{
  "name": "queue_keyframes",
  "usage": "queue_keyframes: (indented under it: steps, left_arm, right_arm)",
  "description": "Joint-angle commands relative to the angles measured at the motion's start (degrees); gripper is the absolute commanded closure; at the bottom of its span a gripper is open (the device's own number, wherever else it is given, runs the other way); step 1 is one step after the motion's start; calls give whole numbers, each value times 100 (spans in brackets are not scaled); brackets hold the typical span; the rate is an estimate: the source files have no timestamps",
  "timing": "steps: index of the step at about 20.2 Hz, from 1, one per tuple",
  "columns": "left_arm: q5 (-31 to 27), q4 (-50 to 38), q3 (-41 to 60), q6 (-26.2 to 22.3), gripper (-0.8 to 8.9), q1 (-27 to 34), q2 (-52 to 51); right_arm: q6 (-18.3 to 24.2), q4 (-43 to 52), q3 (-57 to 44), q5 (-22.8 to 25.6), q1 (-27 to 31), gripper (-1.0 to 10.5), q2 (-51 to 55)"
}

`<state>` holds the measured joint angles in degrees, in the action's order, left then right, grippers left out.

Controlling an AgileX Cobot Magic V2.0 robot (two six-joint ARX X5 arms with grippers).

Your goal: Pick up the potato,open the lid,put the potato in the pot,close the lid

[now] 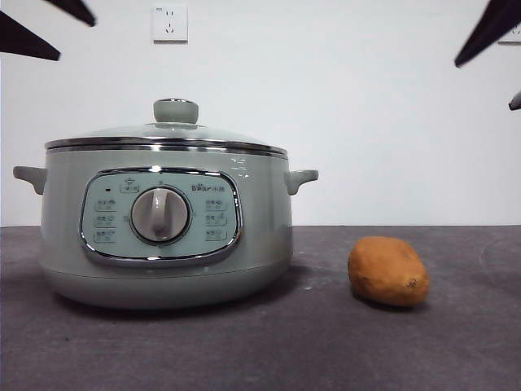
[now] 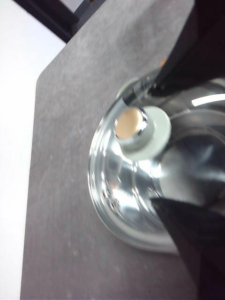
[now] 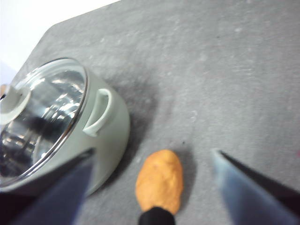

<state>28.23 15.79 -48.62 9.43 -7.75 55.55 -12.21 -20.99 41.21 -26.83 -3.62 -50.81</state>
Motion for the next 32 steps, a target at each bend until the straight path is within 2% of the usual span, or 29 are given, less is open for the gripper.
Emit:
queue_keyframes:
  steps: [1,3,8,12,16,23,24,27,28,32]
  left_arm:
    - [-46,-76,-282,-83,436,-245,225]
    - [-219,-74,-584,-212,436,-459,474]
    - [-546,-96,-1064,-221,436,-774,739]
    - [-581,-116,-1172,-223,436,-807,739]
    - [-570,-24,-1172,-223,436,-807,739]
    - [-581,57,-1172,-223,436,-804,739]
    - [-584,57,-1172,-223,436,-804,739]
    - [-597,57,-1172,-223,436,-804,739]
    - [-603,57,-1172,-223,436,-807,739]
    - [-625,55,-1172,-225,437,-916,739]
  right_arm:
    - [-46,33,24,39,-225,506,-59]
    - [-173,33,33,186,-466,506,-142]
    - [-385,24,192,942,-1296,506,-763]
    - [-302,-245,866,1947,-2055,506,-2020]
    - [-160,-824,1720,2577,-2430,505,-3477]
    - [-149,-809,1945,2586,-2459,510,-4778]
    - [-175,-809,1945,2592,-2457,536,-4841]
    - [-181,-791,1945,2588,-2476,904,-4844]
    - [-160,-804,1945,2588,-2474,966,-4813]
    - [-120,-951,1945,2588,-2474,962,-4332]
